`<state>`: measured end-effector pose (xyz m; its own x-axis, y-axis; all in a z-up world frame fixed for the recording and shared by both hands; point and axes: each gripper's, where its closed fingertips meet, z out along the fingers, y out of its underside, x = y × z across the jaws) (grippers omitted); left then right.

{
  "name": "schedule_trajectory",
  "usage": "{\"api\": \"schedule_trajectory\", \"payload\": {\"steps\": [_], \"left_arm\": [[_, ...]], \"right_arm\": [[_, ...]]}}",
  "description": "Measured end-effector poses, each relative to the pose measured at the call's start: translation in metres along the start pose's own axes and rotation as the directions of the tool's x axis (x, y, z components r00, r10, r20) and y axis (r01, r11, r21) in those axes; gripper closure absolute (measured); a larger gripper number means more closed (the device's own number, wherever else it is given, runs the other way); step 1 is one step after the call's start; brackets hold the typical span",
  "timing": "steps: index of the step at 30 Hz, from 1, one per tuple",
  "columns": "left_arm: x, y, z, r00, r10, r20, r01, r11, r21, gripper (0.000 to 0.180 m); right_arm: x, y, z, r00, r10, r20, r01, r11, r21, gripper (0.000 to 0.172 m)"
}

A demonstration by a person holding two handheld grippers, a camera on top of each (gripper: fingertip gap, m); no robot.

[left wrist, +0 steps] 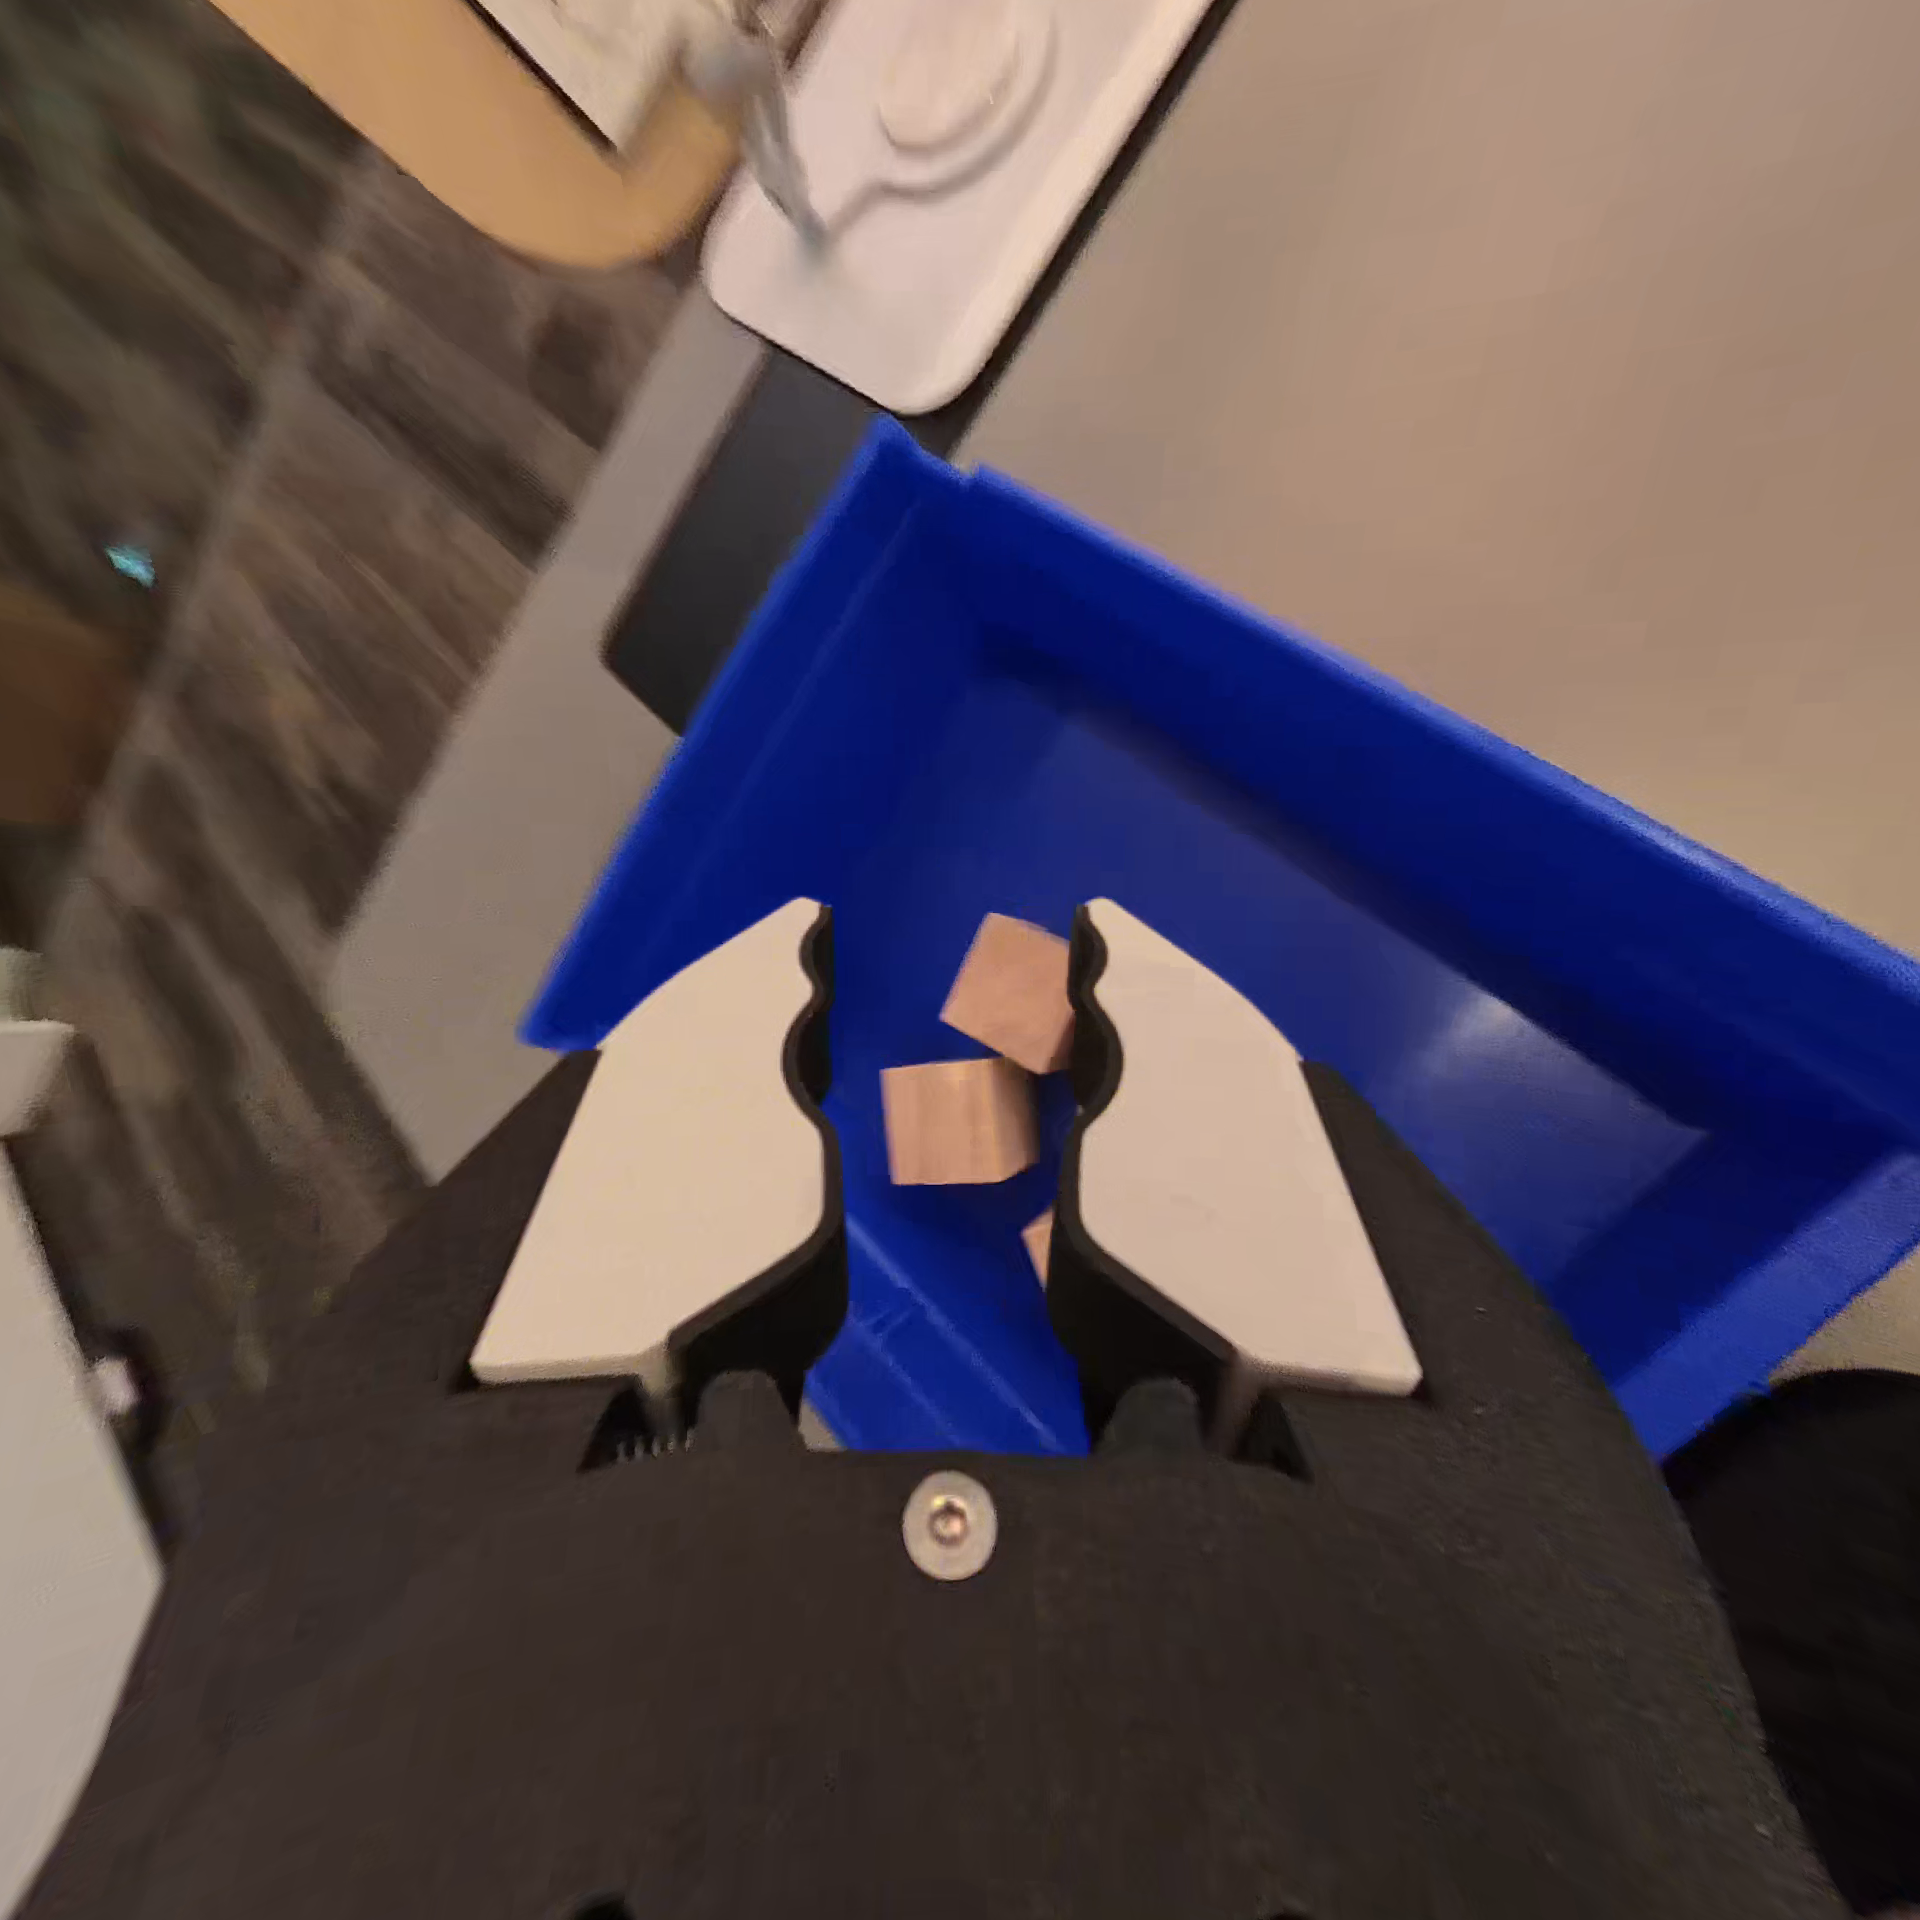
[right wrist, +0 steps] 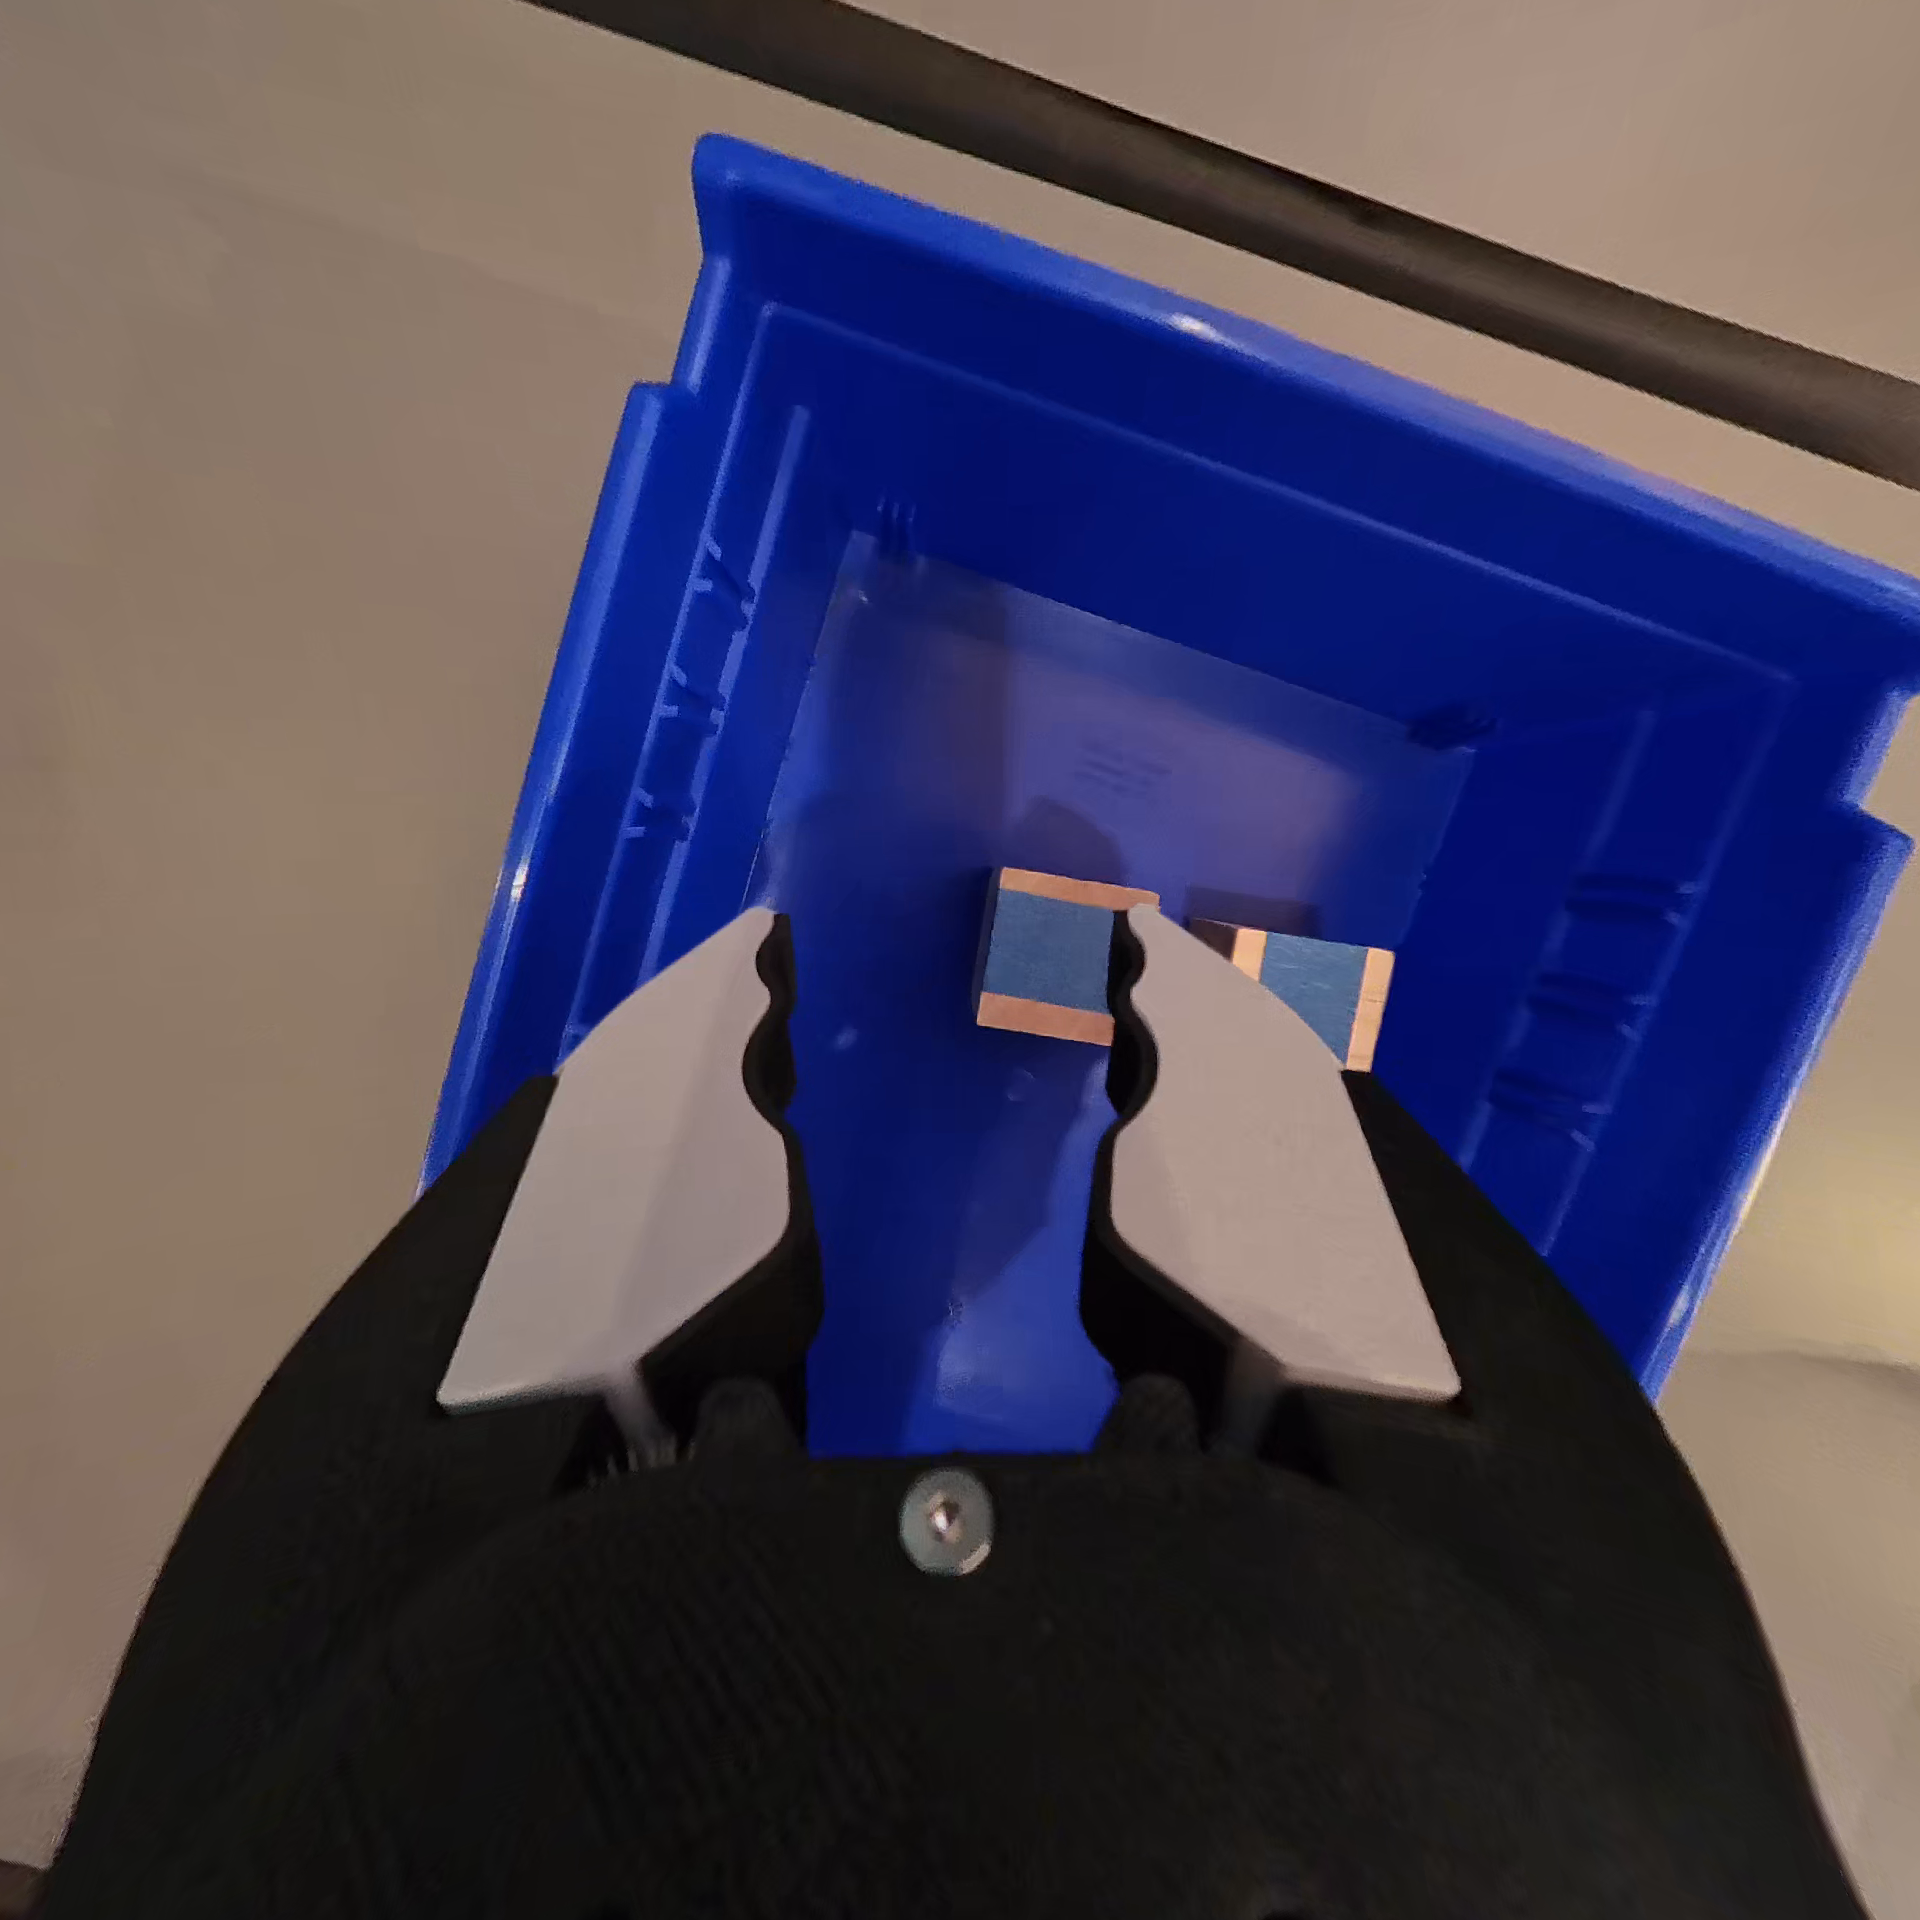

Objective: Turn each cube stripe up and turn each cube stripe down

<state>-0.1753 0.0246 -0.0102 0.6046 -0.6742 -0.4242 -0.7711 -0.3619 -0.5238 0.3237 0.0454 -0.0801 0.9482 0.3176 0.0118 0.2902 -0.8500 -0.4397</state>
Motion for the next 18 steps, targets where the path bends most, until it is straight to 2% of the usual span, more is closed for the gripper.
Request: {"api": "schedule_trajectory", "payload": {"steps": [2, 5, 14, 18], "left_arm": [[0.011, 0.009, 0.02, 0.996, 0.001, -0.087, -0.007, 0.998, -0.059, 0.137], [0.012, 0.028, 0.042, 0.992, 0.096, -0.083, -0.106, 0.986, -0.128, 0.137], [0.021, 0.063, 0.074, 0.982, 0.03, -0.185, -0.076, 0.966, -0.245, 0.129], [0.022, 0.07, 0.086, 0.98, 0.019, -0.2, -0.073, 0.961, -0.266, 0.128]], "right_arm": [[-0.001, 0.002, 0.003, 1.0, -0.012, 0.0, 0.012, 1.0, -0.016, 0.111], [-0.003, 0.003, 0.005, 1.0, -0.022, 0.01, 0.022, 0.999, -0.023, 0.111], [-0.008, 0.008, 0.012, 0.998, -0.054, 0.014, 0.055, 0.997, -0.062, 0.111], [-0.012, 0.01, 0.015, 0.997, -0.079, 0.017, 0.08, 0.993, -0.085, 0.111]]}}
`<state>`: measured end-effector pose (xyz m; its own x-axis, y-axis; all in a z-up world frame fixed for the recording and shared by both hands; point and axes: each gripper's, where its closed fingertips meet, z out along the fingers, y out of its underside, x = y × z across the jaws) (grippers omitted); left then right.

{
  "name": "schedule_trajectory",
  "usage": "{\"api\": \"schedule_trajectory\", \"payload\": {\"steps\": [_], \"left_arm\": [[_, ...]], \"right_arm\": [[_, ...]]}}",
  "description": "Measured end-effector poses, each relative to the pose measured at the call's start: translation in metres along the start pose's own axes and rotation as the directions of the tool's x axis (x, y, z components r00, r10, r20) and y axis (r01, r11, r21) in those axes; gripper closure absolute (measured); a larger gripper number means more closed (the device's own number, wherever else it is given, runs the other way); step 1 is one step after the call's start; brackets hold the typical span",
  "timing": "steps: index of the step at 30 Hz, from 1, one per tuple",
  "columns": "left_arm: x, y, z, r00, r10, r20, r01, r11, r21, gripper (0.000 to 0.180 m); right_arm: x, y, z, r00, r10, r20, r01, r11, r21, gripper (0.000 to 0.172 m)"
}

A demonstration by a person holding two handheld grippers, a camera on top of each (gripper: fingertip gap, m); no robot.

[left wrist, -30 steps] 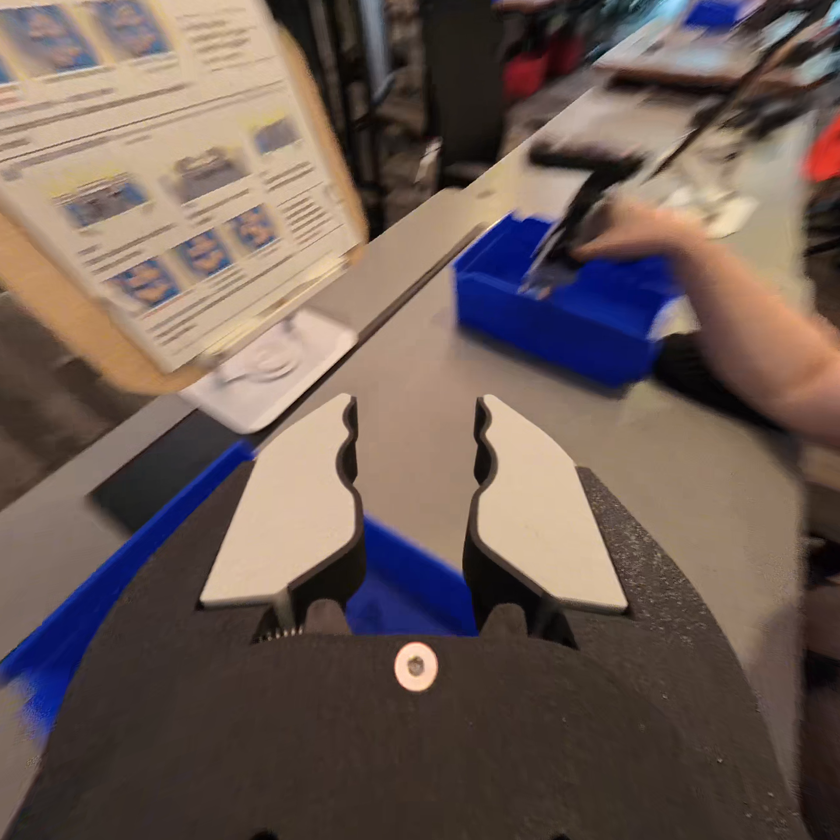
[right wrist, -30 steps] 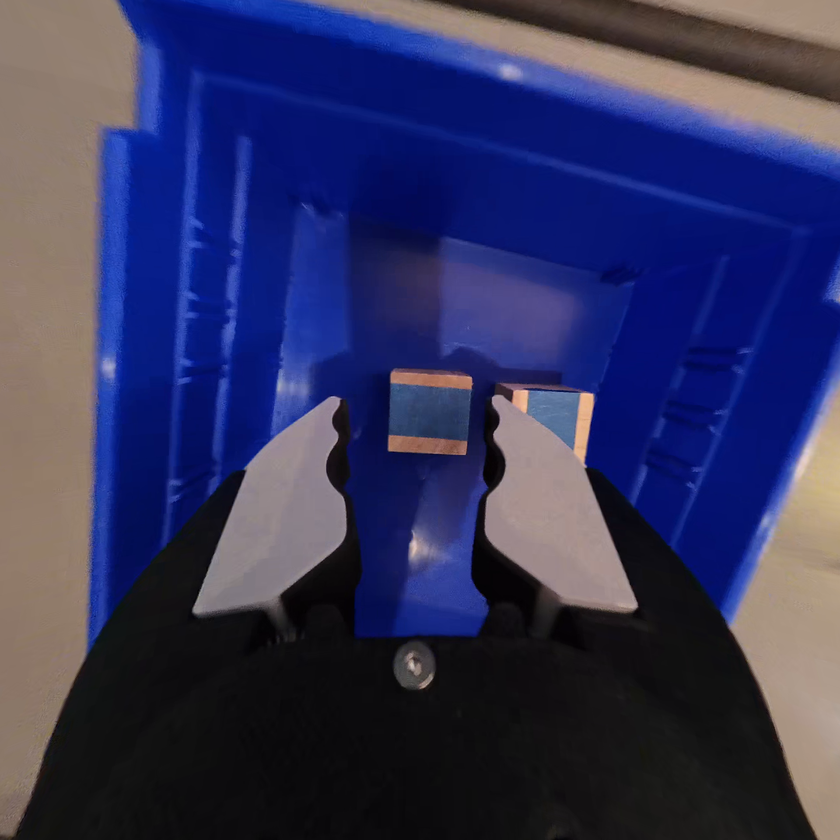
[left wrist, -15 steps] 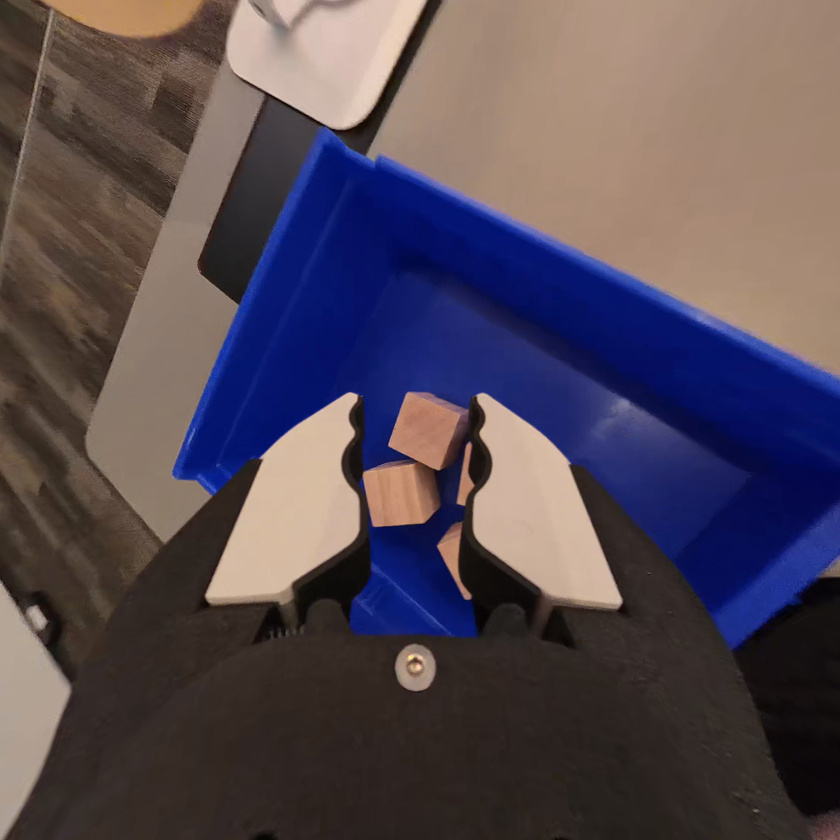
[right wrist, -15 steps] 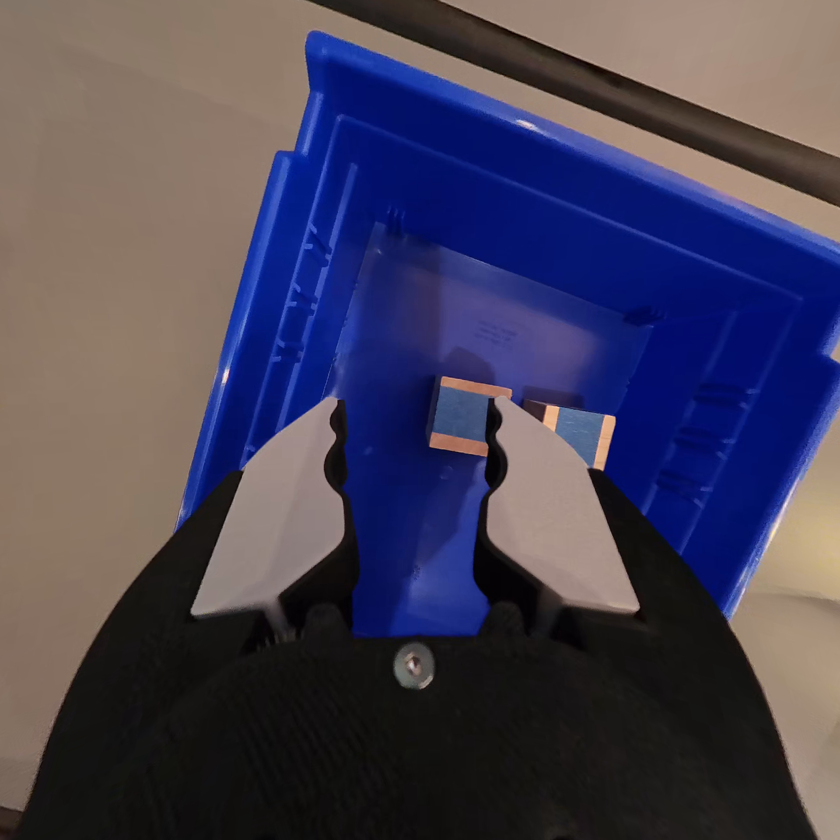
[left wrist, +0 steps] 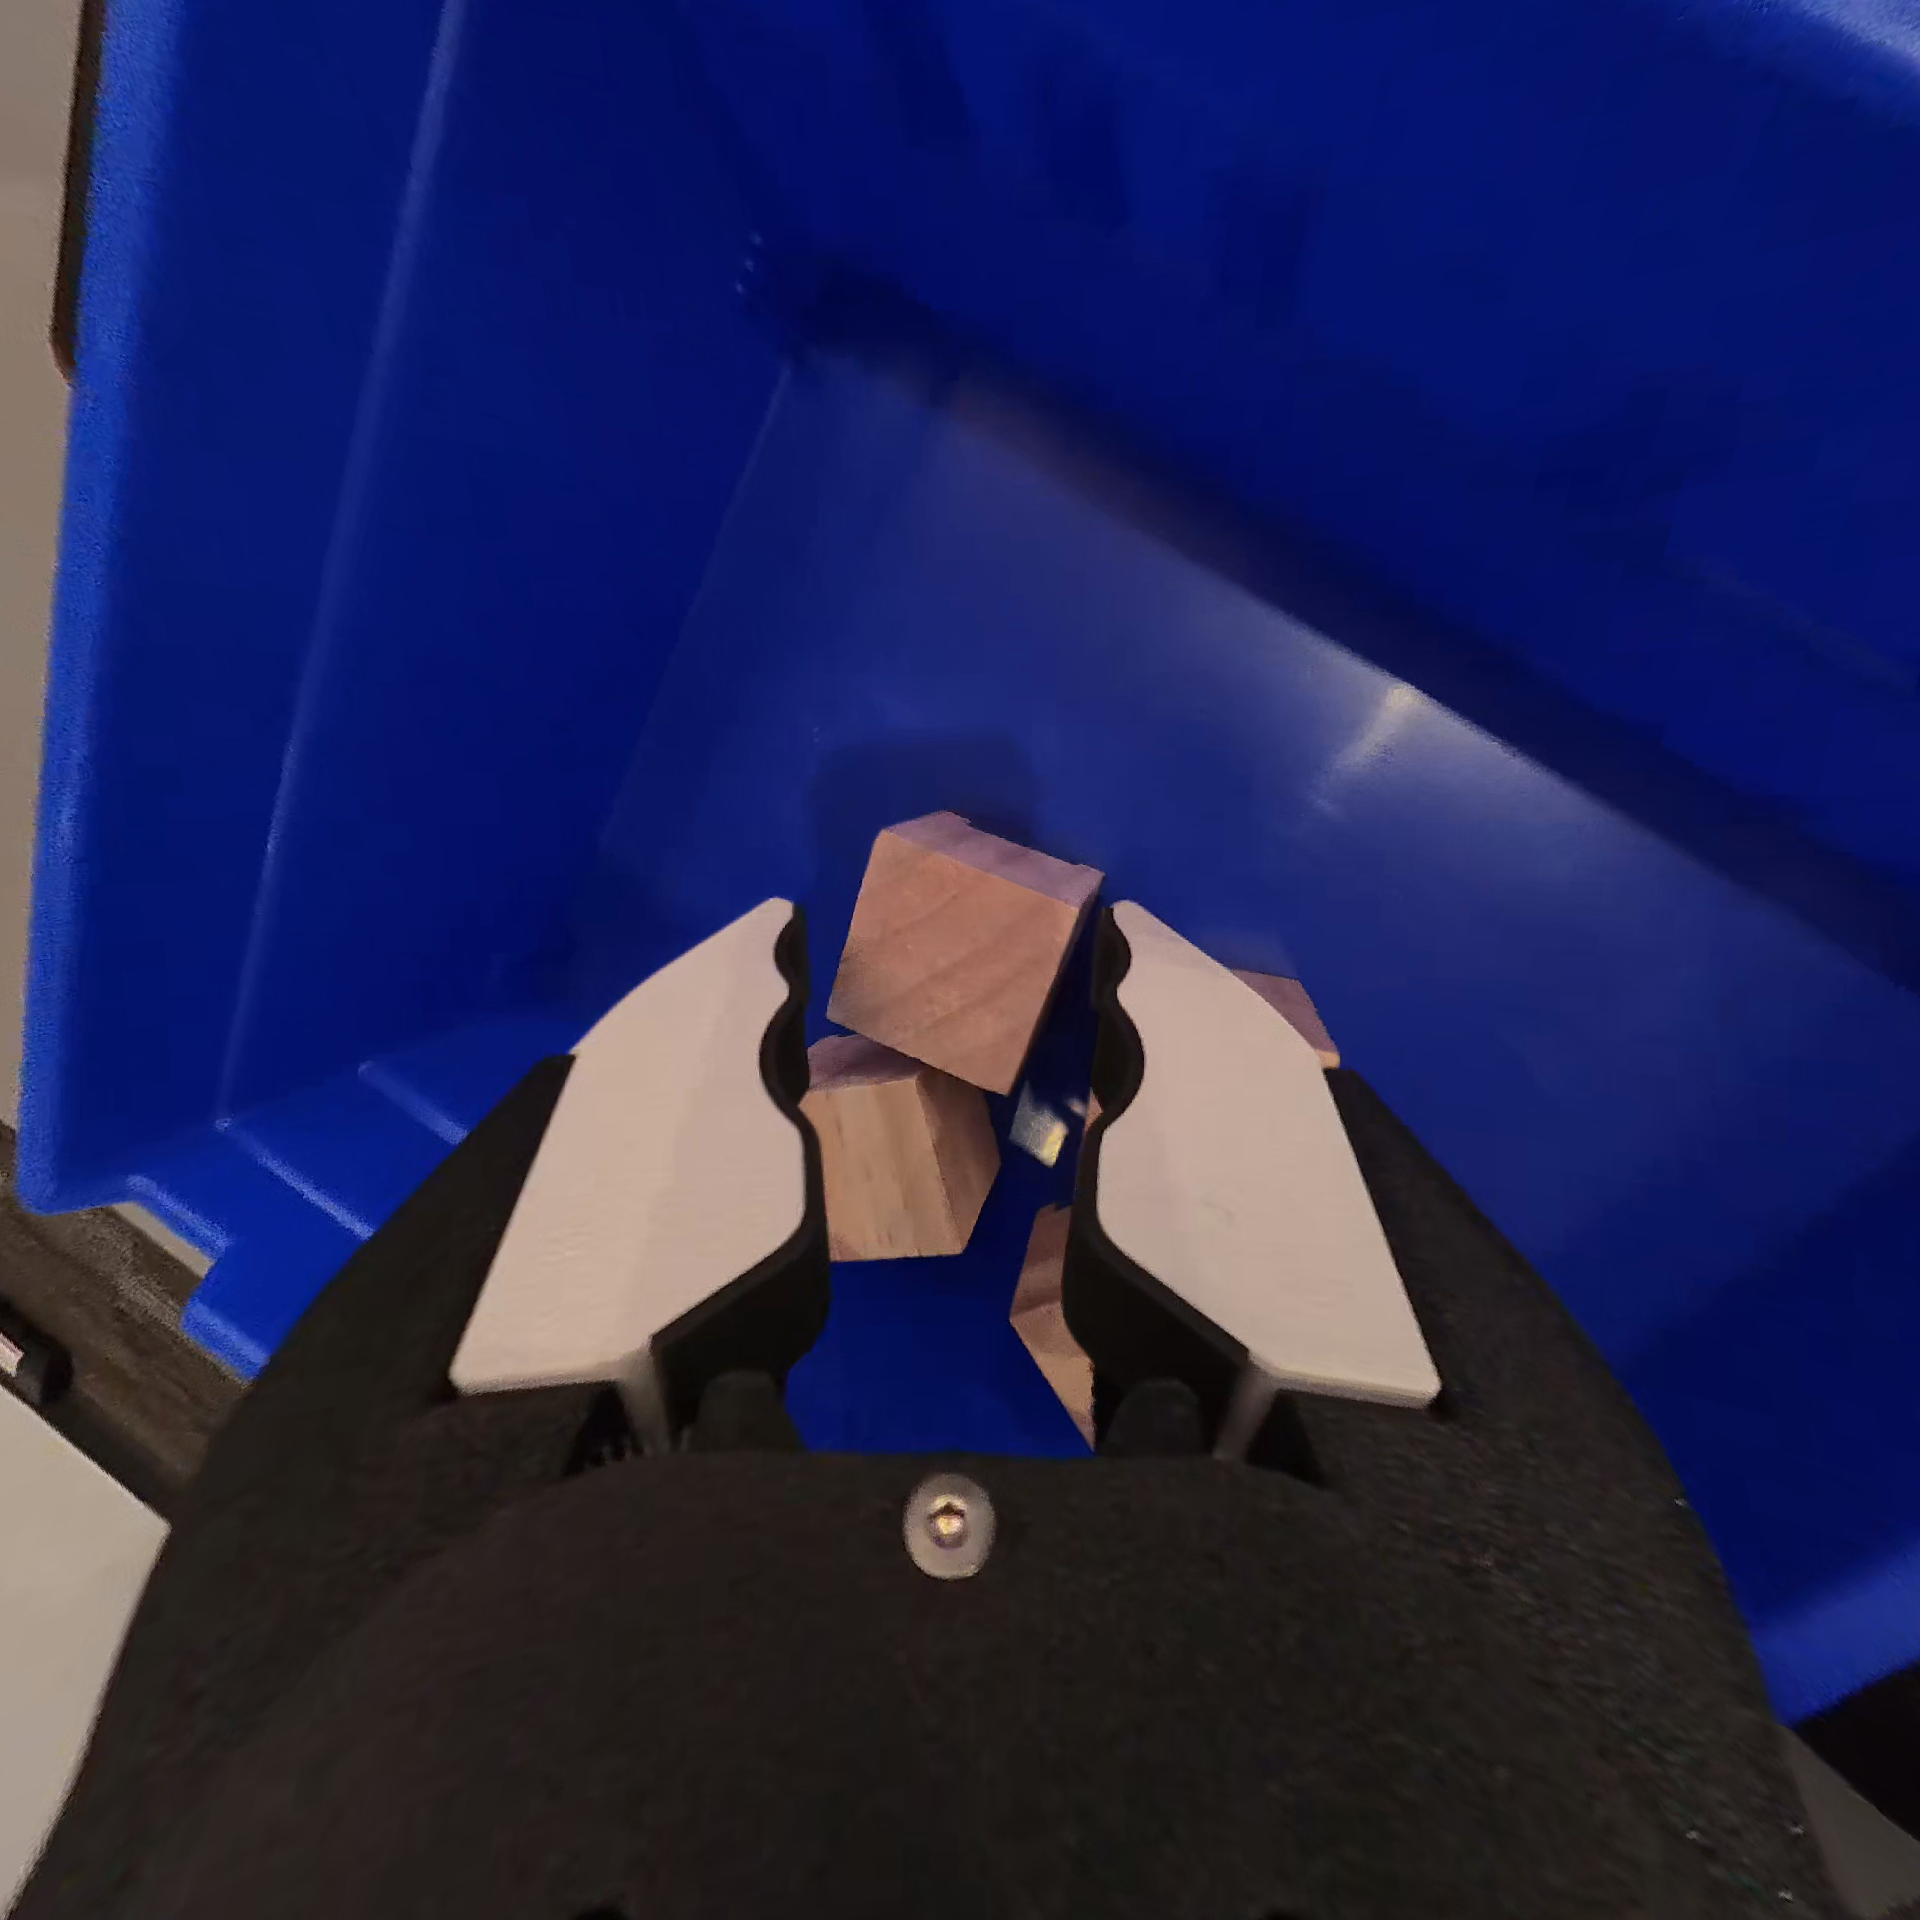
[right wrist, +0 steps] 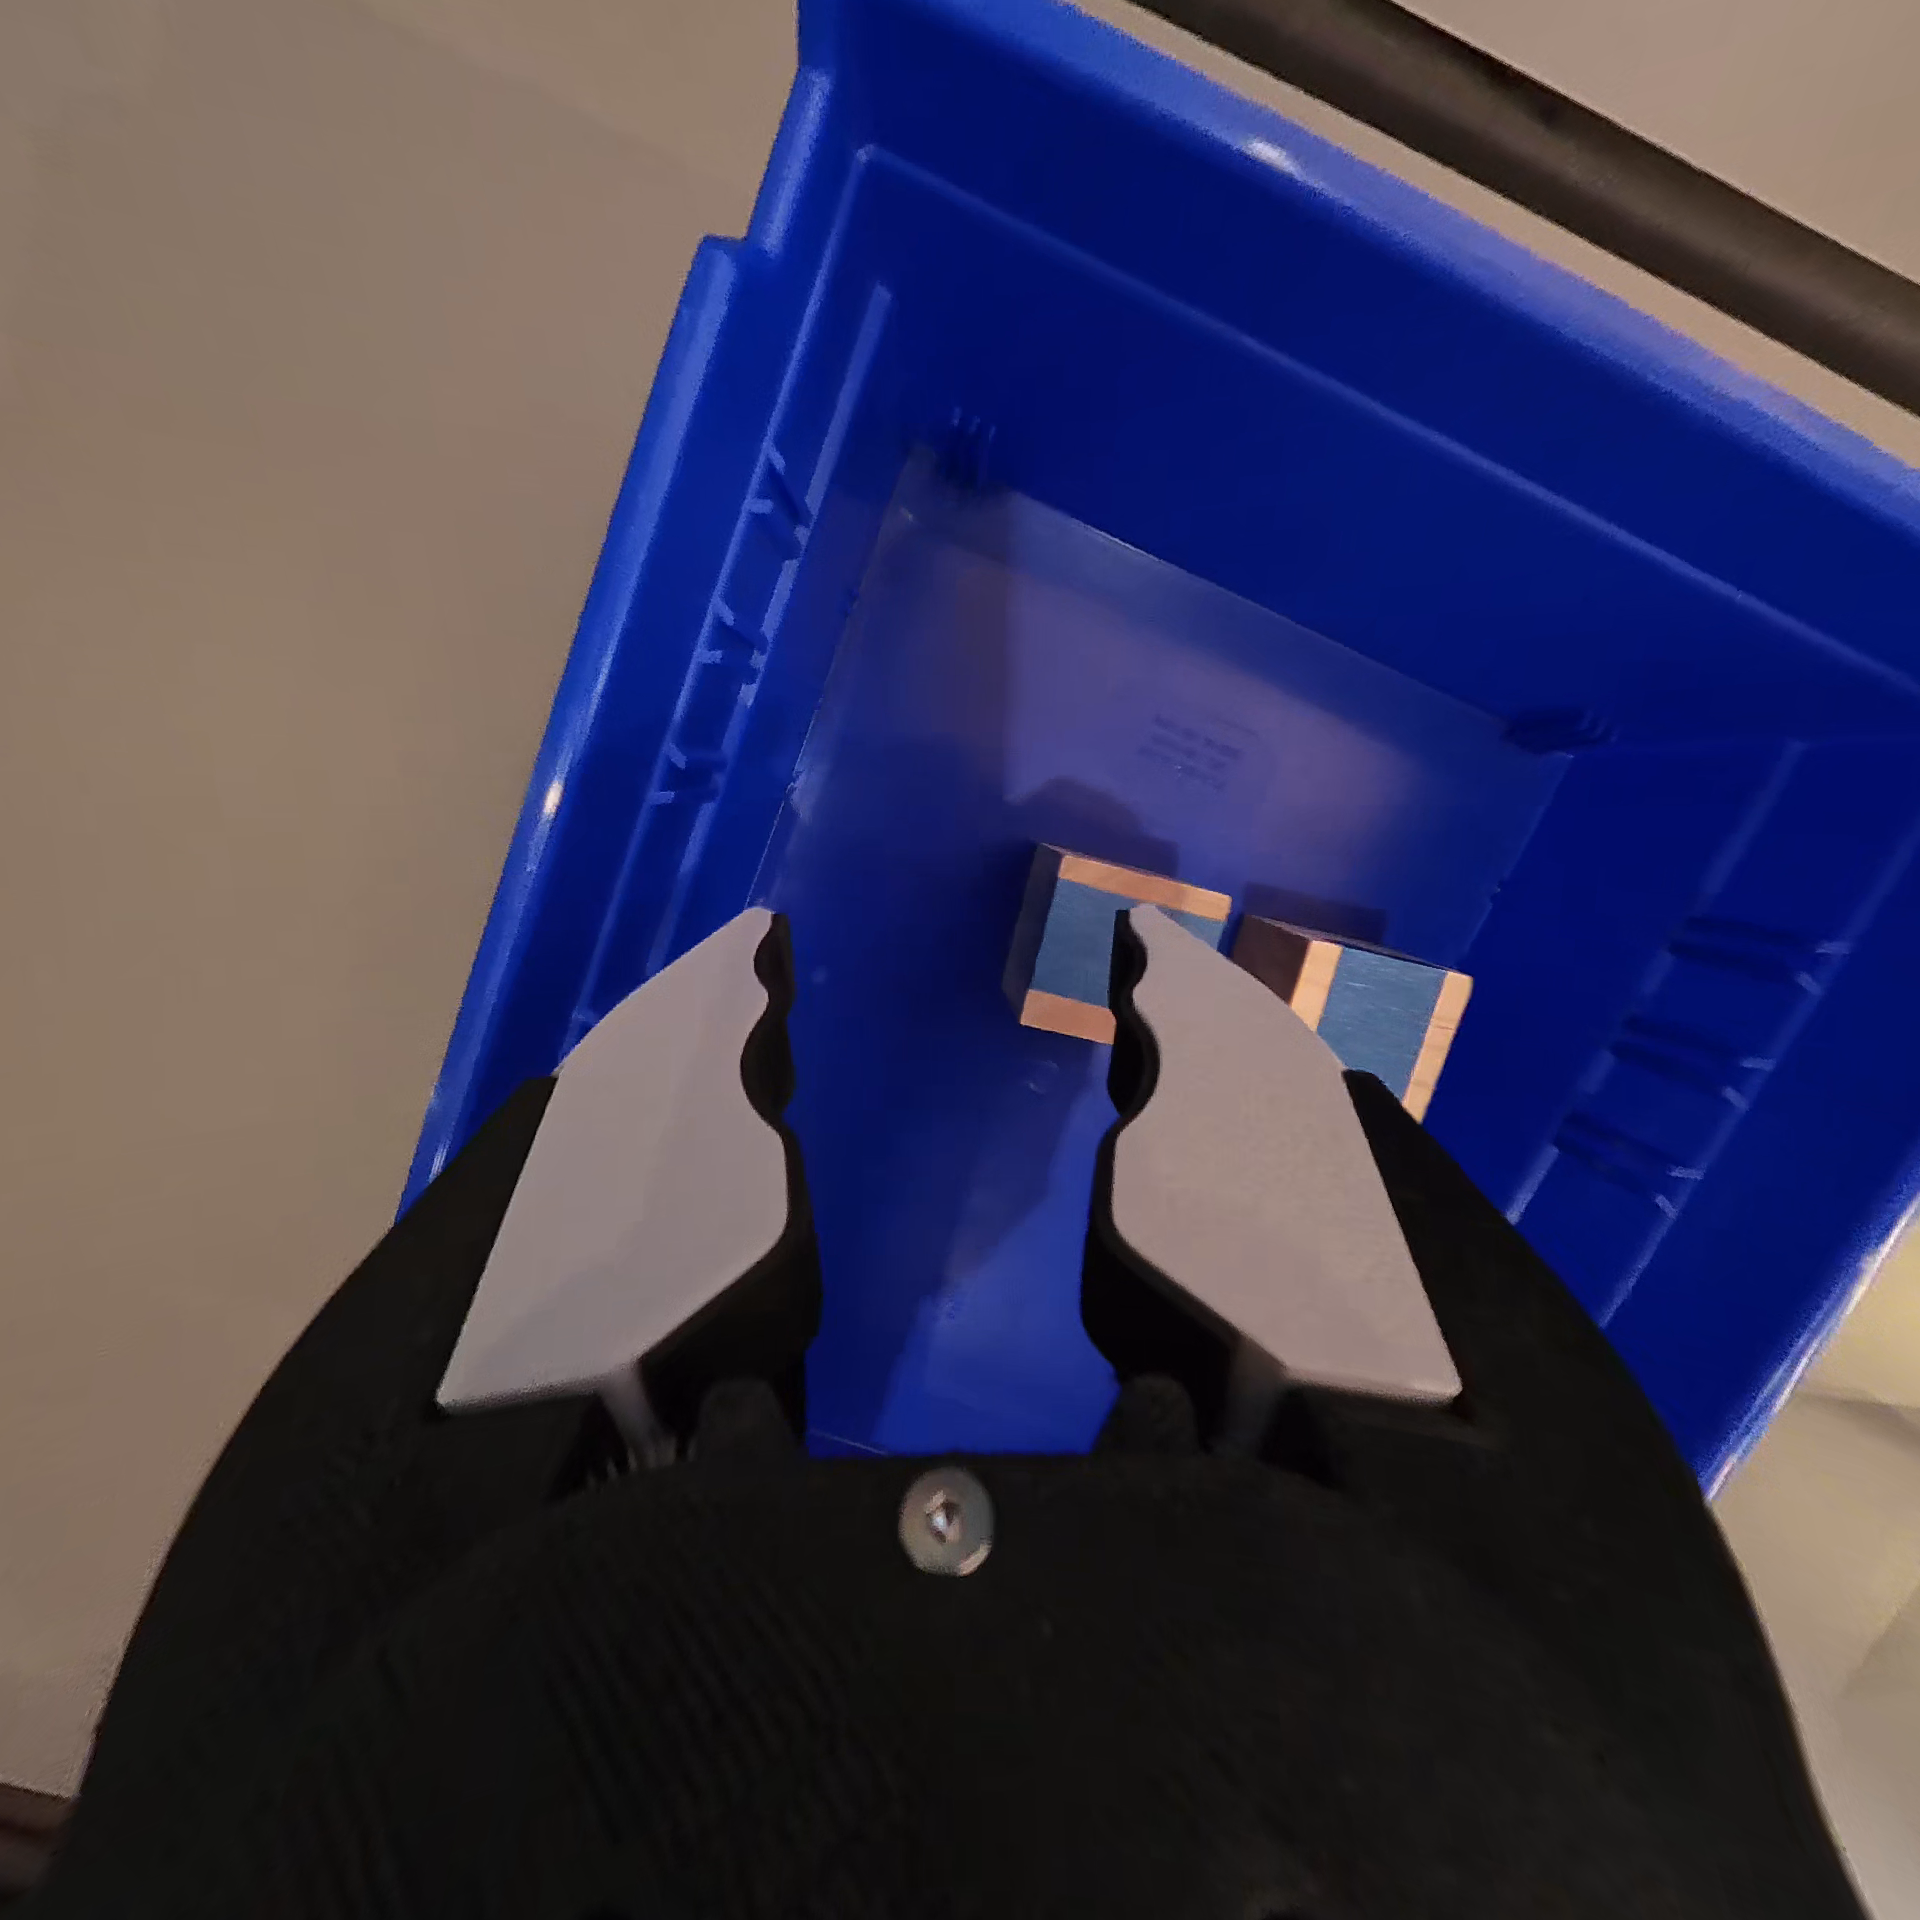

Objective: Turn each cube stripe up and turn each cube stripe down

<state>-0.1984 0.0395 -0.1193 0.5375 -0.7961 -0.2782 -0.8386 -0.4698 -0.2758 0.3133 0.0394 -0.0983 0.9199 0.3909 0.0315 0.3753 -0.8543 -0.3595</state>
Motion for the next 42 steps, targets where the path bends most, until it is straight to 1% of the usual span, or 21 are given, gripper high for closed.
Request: {"api": "schedule_trajectory", "payload": {"steps": [4, 6, 8, 12, 16, 19, 22, 24, 25, 28, 30, 31, 32, 33, 34, 36, 37, 38, 39, 40, 42], "left_arm": [[-0.002, 0.002, 0.01, 1.0, -0.007, -0.013, 0.007, 1.0, -0.015, 0.126], [-0.005, 0.006, 0.015, 1.0, -0.013, -0.015, 0.013, 0.999, -0.042, 0.121], [-0.007, 0.007, 0.016, 0.999, -0.044, -0.027, 0.042, 0.998, -0.047, 0.12], [-0.002, 0.008, 0.016, 0.996, -0.063, -0.062, 0.059, 0.997, -0.059, 0.13], [-0.001, 0.01, 0.017, 0.992, -0.097, -0.086, 0.091, 0.993, -0.075, 0.131], [-0.003, 0.01, 0.017, 0.994, -0.085, -0.075, 0.079, 0.994, -0.08, 0.133], [-0.017, 0.011, 0.012, 0.994, -0.106, 0.009, 0.106, 0.991, -0.087, 0.133], [-0.027, 0.004, -0.002, 0.99, -0.129, 0.064, 0.132, 0.99, -0.042, 0.133], [-0.031, -0.003, -0.013, 0.986, -0.142, 0.087, 0.142, 0.99, 0.006, 0.133], [-0.04, -0.035, -0.061, 0.97, -0.196, 0.145, 0.161, 0.962, 0.22, 0.133], [-0.031, -0.061, -0.098, 0.968, -0.23, 0.099, 0.177, 0.908, 0.38, 0.133], [-0.023, -0.074, -0.115, 0.968, -0.248, 0.047, 0.201, 0.869, 0.452, 0.134], [-0.01, -0.086, -0.13, 0.968, -0.248, -0.038, 0.233, 0.832, 0.504, 0.133], [0.004, -0.099, -0.143, 0.967, -0.225, -0.118, 0.252, 0.796, 0.551, 0.134], [0.019, -0.11, -0.156, 0.965, -0.184, -0.188, 0.262, 0.761, 0.593, 0.134], [0.051, -0.132, -0.176, 0.94, -0.084, -0.331, 0.29, 0.708, 0.644, 0.134], [0.068, -0.142, -0.185, 0.917, -0.028, -0.397, 0.307, 0.684, 0.662, 0.134], [0.083, -0.151, -0.192, 0.893, 0.024, -0.449, 0.32, 0.668, 0.672, 0.134], [0.097, -0.16, -0.196, 0.869, 0.068, -0.49, 0.331, 0.657, 0.678, 0.134], [0.11, -0.168, -0.199, 0.843, 0.104, -0.528, 0.344, 0.651, 0.677, 0.134], [0.134, -0.181, -0.205, 0.776, 0.17, -0.607, 0.383, 0.639, 0.668, 0.134]], "right_arm": [[-0.003, 0.001, 0.002, 1.0, -0.024, -0.001, 0.024, 1.0, -0.017, 0.111], [-0.005, 0.001, 0.003, 1.0, -0.028, 0.003, 0.028, 0.999, -0.018, 0.111], [-0.006, 0.0, 0.003, 0.999, -0.032, 0.006, 0.032, 0.999, -0.016, 0.111], [-0.009, 0.0, 0.003, 0.999, -0.04, 0.007, 0.04, 0.999, -0.019, 0.111], [-0.011, 0.0, 0.004, 0.999, -0.05, 0.007, 0.05, 0.998, -0.025, 0.111], [-0.013, 0.0, 0.006, 0.998, -0.06, 0.007, 0.06, 0.998, -0.033, 0.111], [-0.013, 0.001, 0.006, 0.998, -0.07, -0.001, 0.07, 0.997, -0.04, 0.111], [-0.012, -0.001, 0.004, 0.997, -0.074, -0.014, 0.074, 0.997, -0.031, 0.111], [-0.011, -0.003, 0.001, 0.997, -0.074, -0.026, 0.073, 0.997, -0.019, 0.111], [-0.006, -0.018, -0.016, 0.991, -0.078, -0.109, 0.086, 0.994, 0.071, 0.112], [-0.009, -0.039, -0.037, 0.976, -0.106, -0.189, 0.143, 0.971, 0.192, 0.112], [-0.016, -0.053, -0.051, 0.964, -0.137, -0.227, 0.199, 0.94, 0.279, 0.112], [-0.031, -0.069, -0.067, 0.948, -0.189, -0.257, 0.278, 0.884, 0.376, 0.112], [-0.054, -0.084, -0.084, 0.923, -0.266, -0.277, 0.373, 0.794, 0.481, 0.113], [-0.083, -0.095, -0.099, 0.887, -0.355, -0.294, 0.461, 0.673, 0.579, 0.113], [-0.145, -0.099, -0.123, 0.784, -0.509, -0.356, 0.578, 0.389, 0.717, 0.113], [-0.174, -0.096, -0.131, 0.726, -0.56, -0.399, 0.609, 0.255, 0.751, 0.112], [-0.199, -0.091, -0.136, 0.675, -0.586, -0.449, 0.631, 0.143, 0.762, 0.11], [-0.22, -0.086, -0.139, 0.633, -0.589, -0.503, 0.651, 0.052, 0.757, 0.109], [-0.238, -0.082, -0.143, 0.6, -0.575, -0.555, 0.665, -0.026, 0.746, 0.103], [-0.265, -0.072, -0.152, 0.568, -0.518, -0.64, 0.675, -0.152, 0.722, 0.102]]}}
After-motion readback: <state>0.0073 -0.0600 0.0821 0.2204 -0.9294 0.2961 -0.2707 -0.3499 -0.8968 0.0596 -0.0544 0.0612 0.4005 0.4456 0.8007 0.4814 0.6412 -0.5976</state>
